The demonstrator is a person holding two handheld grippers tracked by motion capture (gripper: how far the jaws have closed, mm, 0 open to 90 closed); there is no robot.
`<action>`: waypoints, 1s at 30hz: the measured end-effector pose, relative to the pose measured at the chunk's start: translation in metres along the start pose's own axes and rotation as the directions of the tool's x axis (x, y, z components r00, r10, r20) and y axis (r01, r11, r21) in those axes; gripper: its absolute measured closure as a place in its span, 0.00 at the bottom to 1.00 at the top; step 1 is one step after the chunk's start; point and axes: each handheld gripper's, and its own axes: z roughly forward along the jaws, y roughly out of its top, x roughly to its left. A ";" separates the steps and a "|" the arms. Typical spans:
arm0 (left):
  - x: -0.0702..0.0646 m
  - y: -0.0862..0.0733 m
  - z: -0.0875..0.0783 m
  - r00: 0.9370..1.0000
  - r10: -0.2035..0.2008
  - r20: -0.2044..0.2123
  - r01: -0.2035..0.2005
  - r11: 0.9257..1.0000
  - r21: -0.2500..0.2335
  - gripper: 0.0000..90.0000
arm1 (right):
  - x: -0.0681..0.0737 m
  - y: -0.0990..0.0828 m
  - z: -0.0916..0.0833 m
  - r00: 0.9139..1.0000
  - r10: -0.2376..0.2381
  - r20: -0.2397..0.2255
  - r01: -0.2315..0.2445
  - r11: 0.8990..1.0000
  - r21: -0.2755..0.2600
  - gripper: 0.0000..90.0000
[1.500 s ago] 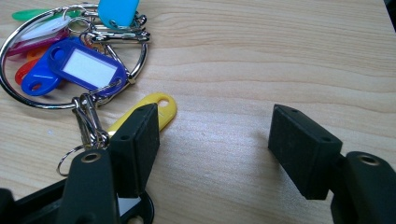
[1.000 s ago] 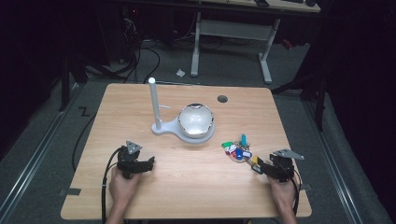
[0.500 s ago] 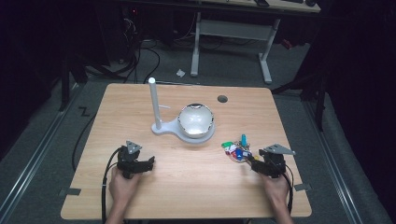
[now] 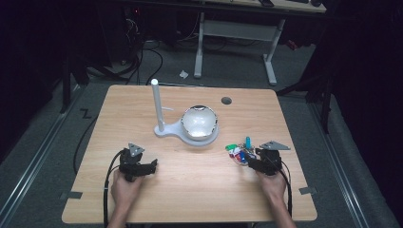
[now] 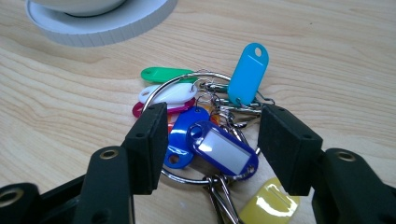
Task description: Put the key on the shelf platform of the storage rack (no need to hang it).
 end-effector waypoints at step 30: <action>-0.001 0.000 0.000 1.000 -0.008 -0.004 0.008 1.000 -0.002 0.17 | 0.002 0.005 0.038 0.999 0.007 -0.050 -0.003 0.997 0.082 0.40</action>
